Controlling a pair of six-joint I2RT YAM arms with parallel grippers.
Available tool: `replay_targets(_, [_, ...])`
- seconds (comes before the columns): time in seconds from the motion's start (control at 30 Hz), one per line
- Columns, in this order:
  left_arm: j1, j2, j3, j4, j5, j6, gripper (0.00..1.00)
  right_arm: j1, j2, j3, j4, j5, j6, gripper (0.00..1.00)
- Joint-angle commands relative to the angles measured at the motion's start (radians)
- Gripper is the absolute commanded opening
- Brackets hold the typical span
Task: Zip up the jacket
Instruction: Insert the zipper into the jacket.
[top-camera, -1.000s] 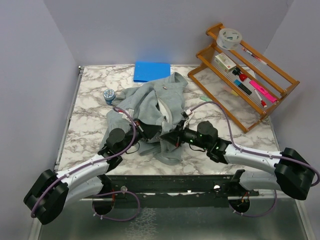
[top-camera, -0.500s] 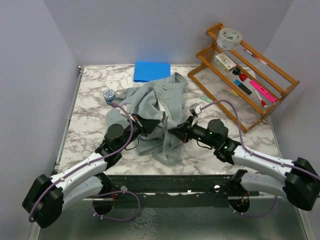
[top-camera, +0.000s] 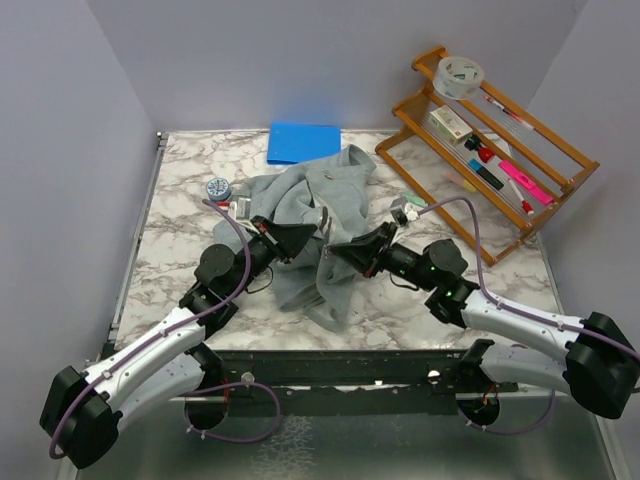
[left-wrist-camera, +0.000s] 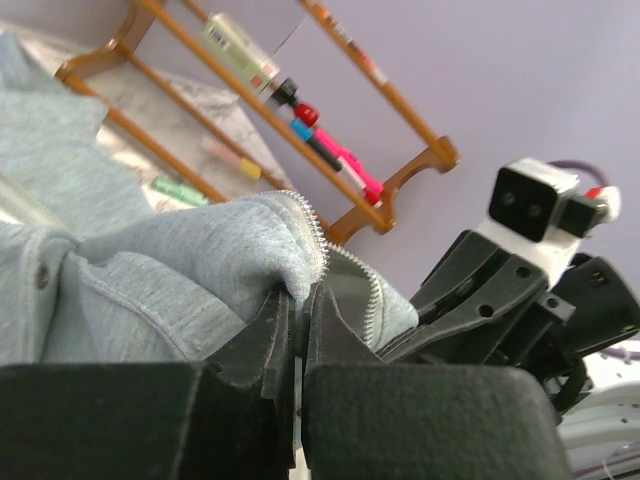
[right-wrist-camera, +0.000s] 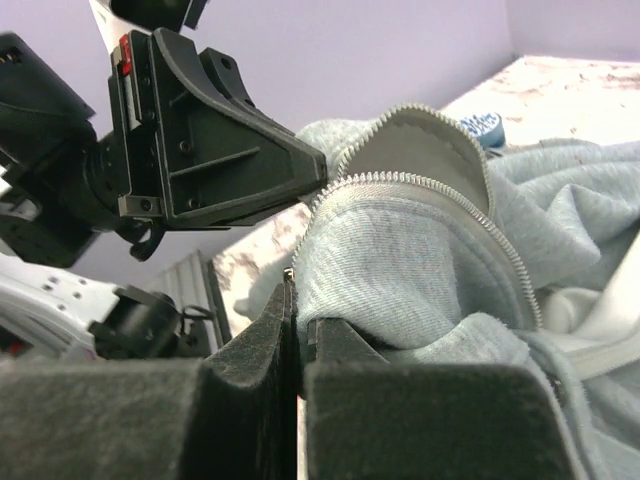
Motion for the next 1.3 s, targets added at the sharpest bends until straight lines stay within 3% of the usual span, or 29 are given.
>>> replay_targets(0.0, [0.004, -0.027, 0.082, 0.039, 0.003, -0.001, 0.0, 0.001, -0.044, 0.037, 0.113, 0.036, 0.152, 0.0])
replay_targets(0.13, [0.004, -0.027, 0.116, 0.047, 0.025, -0.006, 0.0, 0.001, -0.066, 0.034, 0.136, 0.106, 0.277, 0.0])
replay_targets(0.47, [0.005, -0.006, 0.14, 0.105, 0.092, -0.035, 0.0, 0.001, 0.025, 0.062, 0.348, 0.06, 0.457, 0.0])
replay_targets(0.77, [0.005, -0.007, 0.133, 0.145, 0.113, -0.051, 0.0, 0.002, 0.056, 0.085, 0.322, 0.123, 0.477, 0.0])
replay_targets(1.27, [0.004, -0.019, 0.132, 0.173, 0.097, -0.063, 0.0, 0.003, 0.097, 0.111, 0.293, 0.084, 0.485, 0.0])
